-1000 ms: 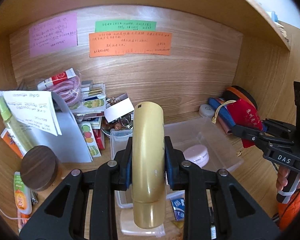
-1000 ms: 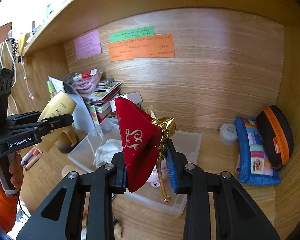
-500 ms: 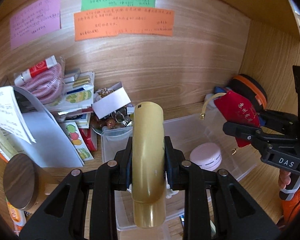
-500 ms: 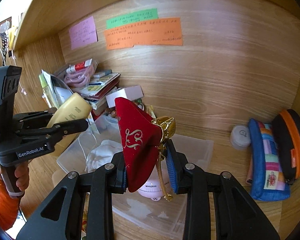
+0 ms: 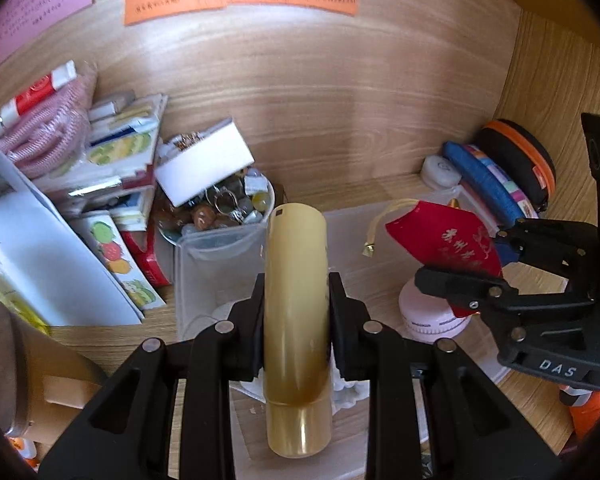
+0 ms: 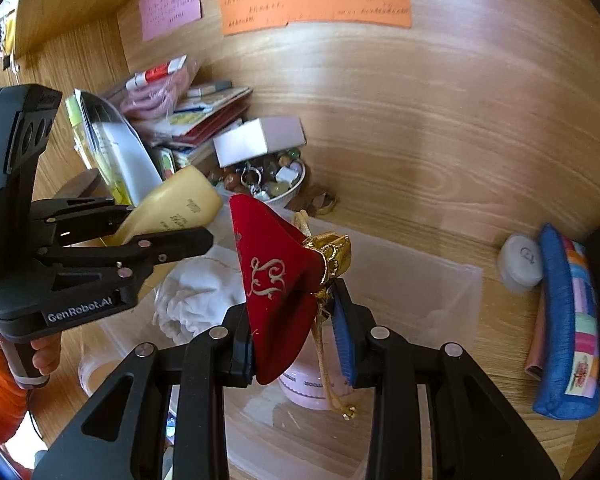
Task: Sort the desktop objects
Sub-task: 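Carry the yellow bottle into the clear box with the left tool while the right tool carries the red pouch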
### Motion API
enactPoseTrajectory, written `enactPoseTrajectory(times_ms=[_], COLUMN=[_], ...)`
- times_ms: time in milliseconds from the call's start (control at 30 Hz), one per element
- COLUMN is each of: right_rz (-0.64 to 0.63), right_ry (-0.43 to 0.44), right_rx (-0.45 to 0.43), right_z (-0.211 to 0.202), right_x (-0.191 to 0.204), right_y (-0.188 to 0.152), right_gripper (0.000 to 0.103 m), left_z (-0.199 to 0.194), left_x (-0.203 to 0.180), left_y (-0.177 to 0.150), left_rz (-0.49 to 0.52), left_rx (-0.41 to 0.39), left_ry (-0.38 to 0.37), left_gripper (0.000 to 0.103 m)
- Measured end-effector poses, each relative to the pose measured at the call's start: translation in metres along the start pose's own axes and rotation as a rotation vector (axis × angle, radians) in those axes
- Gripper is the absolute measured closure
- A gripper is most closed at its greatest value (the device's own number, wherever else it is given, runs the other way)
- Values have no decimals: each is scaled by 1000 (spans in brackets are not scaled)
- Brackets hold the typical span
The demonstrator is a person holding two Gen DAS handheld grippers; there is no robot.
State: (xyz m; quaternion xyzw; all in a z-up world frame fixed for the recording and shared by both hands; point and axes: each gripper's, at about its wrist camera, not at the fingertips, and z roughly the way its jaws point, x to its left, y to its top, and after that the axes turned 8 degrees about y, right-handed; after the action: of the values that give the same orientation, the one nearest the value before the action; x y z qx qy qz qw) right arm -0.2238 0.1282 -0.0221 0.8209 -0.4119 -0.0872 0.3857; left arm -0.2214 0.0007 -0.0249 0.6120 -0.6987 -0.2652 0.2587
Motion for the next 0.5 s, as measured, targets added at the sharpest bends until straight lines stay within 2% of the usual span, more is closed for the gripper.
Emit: enactPoseTrajectory(times_ms=[300,500], right_rz=[-10,-13], right_ry=[7,-20], right_rx=[65,99], right_z=[22,34], right_x=[6,6], right_y=[-3,-8], right_gripper=[74,72], left_z=[18,22], left_x=[-7,-10], left_y=[-6,-7], left_rz=[21,34], left_rx=[57,57], left_ry=[-14,7], left_gripper=[77,77])
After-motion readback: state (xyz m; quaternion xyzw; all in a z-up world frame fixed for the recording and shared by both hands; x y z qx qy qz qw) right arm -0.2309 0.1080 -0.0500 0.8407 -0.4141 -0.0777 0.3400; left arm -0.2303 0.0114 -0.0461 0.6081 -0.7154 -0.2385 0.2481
